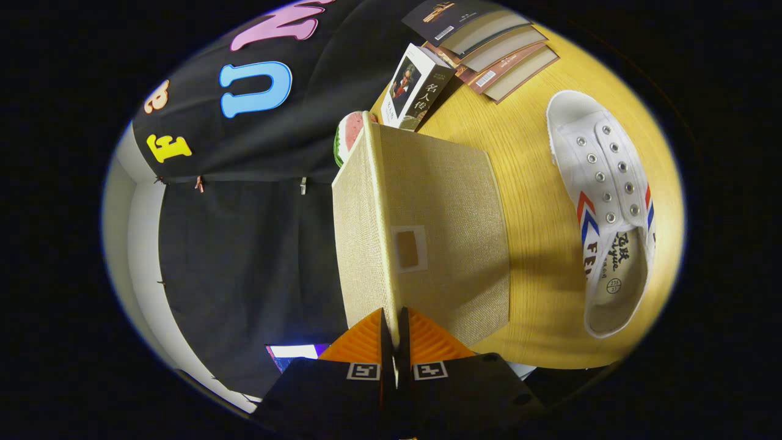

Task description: Open the storage box then place both shoes into the box .Put the left shoe in first, then the right shoe, with the right side of both shoes facing outward in a uniform manner.

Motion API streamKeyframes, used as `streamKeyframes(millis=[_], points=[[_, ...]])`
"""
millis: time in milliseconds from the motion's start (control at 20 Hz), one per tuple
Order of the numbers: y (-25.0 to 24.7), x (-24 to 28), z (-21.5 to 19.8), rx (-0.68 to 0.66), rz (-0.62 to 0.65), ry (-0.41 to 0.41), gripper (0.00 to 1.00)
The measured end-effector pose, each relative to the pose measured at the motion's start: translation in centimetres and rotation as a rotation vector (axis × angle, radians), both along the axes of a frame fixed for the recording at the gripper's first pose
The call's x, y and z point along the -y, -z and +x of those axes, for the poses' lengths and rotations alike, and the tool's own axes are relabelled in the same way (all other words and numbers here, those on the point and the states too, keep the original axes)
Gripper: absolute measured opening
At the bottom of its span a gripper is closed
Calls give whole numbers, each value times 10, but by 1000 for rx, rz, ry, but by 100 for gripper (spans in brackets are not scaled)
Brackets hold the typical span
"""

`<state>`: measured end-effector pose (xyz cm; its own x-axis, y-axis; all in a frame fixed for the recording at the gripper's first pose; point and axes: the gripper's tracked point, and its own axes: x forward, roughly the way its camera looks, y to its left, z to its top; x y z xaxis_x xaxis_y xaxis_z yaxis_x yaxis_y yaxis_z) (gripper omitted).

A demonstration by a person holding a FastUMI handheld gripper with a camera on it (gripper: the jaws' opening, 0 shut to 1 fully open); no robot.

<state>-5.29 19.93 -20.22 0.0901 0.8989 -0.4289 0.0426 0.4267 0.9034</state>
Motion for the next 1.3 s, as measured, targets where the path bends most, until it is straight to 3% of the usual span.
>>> streamKeyframes(millis=[450,850,1300], points=[[-82,-23,1,58,32,64,5],[-182,-111,-14,226,126,-11,5],[-187,-233,-29,248,130,-66,5]])
